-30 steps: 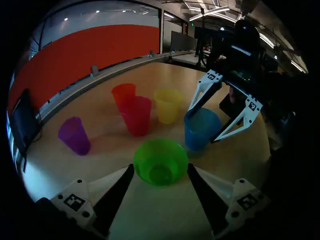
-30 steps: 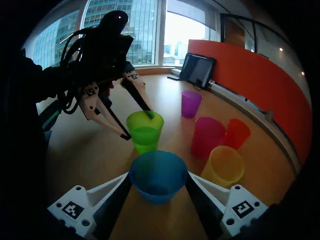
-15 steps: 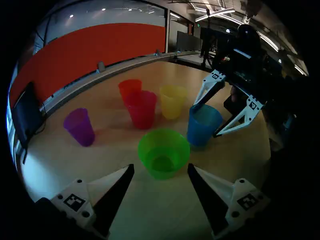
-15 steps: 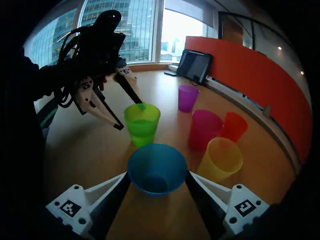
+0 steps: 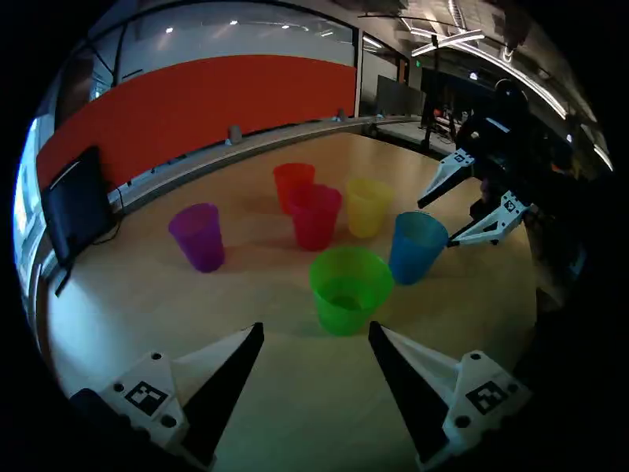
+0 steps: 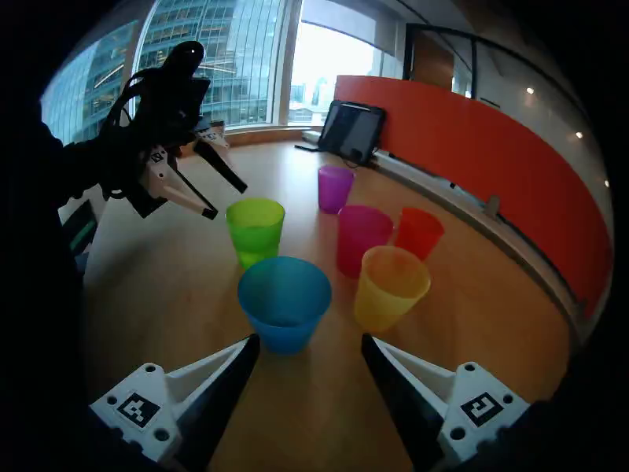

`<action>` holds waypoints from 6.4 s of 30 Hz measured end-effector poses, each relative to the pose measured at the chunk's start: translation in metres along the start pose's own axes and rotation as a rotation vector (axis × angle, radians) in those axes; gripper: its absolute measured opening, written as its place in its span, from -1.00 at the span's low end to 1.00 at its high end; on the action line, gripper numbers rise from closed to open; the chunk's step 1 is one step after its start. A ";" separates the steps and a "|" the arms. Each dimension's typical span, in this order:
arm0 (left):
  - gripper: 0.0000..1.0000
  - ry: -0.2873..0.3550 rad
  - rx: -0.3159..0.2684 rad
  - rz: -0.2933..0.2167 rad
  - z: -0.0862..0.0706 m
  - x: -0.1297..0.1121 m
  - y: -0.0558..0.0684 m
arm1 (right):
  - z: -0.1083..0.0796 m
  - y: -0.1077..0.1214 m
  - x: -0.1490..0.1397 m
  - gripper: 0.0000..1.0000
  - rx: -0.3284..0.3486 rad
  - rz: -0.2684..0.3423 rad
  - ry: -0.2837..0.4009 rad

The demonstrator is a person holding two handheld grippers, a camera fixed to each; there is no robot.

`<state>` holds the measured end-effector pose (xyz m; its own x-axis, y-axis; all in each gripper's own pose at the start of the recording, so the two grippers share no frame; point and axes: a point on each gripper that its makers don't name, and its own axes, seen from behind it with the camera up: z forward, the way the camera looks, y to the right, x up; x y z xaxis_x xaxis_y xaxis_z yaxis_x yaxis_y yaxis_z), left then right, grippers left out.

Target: Pour water

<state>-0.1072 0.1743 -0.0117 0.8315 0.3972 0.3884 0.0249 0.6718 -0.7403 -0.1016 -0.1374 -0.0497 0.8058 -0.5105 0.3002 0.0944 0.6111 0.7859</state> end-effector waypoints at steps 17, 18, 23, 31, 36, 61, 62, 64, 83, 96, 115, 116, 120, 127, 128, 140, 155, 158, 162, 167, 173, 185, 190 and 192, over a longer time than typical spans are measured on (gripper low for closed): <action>0.99 0.107 0.154 -0.079 -0.035 0.006 -0.024 | -0.044 0.038 0.005 1.00 -0.213 0.117 0.111; 0.99 0.113 0.164 -0.082 -0.036 0.006 -0.026 | -0.046 0.040 0.005 1.00 -0.224 0.128 0.118; 0.99 0.170 0.229 -0.091 -0.048 0.017 -0.038 | -0.054 0.052 0.012 1.00 -0.289 0.171 0.173; 0.99 0.266 0.309 -0.098 -0.069 0.029 -0.046 | -0.067 0.070 0.022 1.00 -0.394 0.217 0.240; 0.99 0.335 0.385 -0.126 -0.084 0.033 -0.054 | -0.074 0.080 0.026 1.00 -0.466 0.231 0.272; 0.98 0.588 0.652 -0.211 -0.142 0.051 -0.061 | -0.113 0.114 0.063 1.00 -0.718 0.324 0.522; 0.99 0.591 0.657 -0.216 -0.142 0.050 -0.062 | -0.114 0.114 0.062 1.00 -0.726 0.326 0.531; 0.99 0.599 0.672 -0.223 -0.143 0.048 -0.063 | -0.116 0.116 0.060 1.00 -0.745 0.326 0.543; 0.98 0.621 0.759 -0.212 -0.137 0.041 -0.064 | -0.136 0.120 0.049 1.00 -0.902 0.354 0.615; 0.98 0.641 0.817 -0.211 -0.137 0.035 -0.071 | -0.132 0.115 0.048 1.00 -0.883 0.372 0.606; 0.99 0.649 0.850 -0.210 -0.153 0.005 -0.107 | -0.141 0.113 0.049 0.99 -0.907 0.386 0.598; 0.99 0.648 0.852 -0.209 -0.154 0.003 -0.108 | -0.140 0.112 0.049 1.00 -0.907 0.387 0.598; 0.99 0.647 0.853 -0.209 -0.154 -0.002 -0.113 | -0.137 0.110 0.049 0.99 -0.905 0.395 0.593; 0.99 0.657 0.851 -0.230 -0.153 -0.008 -0.117 | -0.136 0.109 0.052 0.99 -0.899 0.392 0.595; 0.99 0.659 0.850 -0.231 -0.152 -0.008 -0.118 | -0.136 0.109 0.052 0.99 -0.899 0.393 0.594; 0.99 0.644 0.836 -0.239 -0.143 -0.015 -0.118 | -0.135 0.111 0.049 1.00 -0.898 0.398 0.590; 0.99 0.614 0.824 -0.250 -0.135 -0.020 -0.121 | -0.137 0.109 0.052 1.00 -0.892 0.382 0.597; 0.99 0.613 0.823 -0.251 -0.135 -0.020 -0.121 | -0.137 0.109 0.054 1.00 -0.891 0.374 0.603; 0.99 0.613 0.824 -0.250 -0.135 -0.019 -0.121 | -0.138 0.111 0.056 1.00 -0.892 0.355 0.607; 0.99 0.612 0.824 -0.250 -0.135 -0.020 -0.121 | -0.132 0.113 0.052 1.00 -0.887 0.314 0.589; 0.99 0.612 0.825 -0.249 -0.134 -0.020 -0.120 | -0.125 0.118 0.047 1.00 -0.894 0.283 0.567; 0.99 0.612 0.825 -0.249 -0.134 -0.019 -0.121 | -0.106 0.118 0.039 1.00 -0.876 0.313 0.576; 0.99 0.612 0.825 -0.250 -0.134 -0.019 -0.121 | -0.096 0.114 0.034 1.00 -0.862 0.334 0.578; 0.99 0.612 0.825 -0.250 -0.134 -0.019 -0.121 | -0.092 0.114 0.032 1.00 -0.860 0.339 0.577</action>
<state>-0.0513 0.0016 -0.0033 0.9986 -0.0396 -0.0348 0.0401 0.9991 0.0135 -0.0116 -0.0282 -0.0005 0.9989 -0.0122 -0.0458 0.0123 0.9999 0.0014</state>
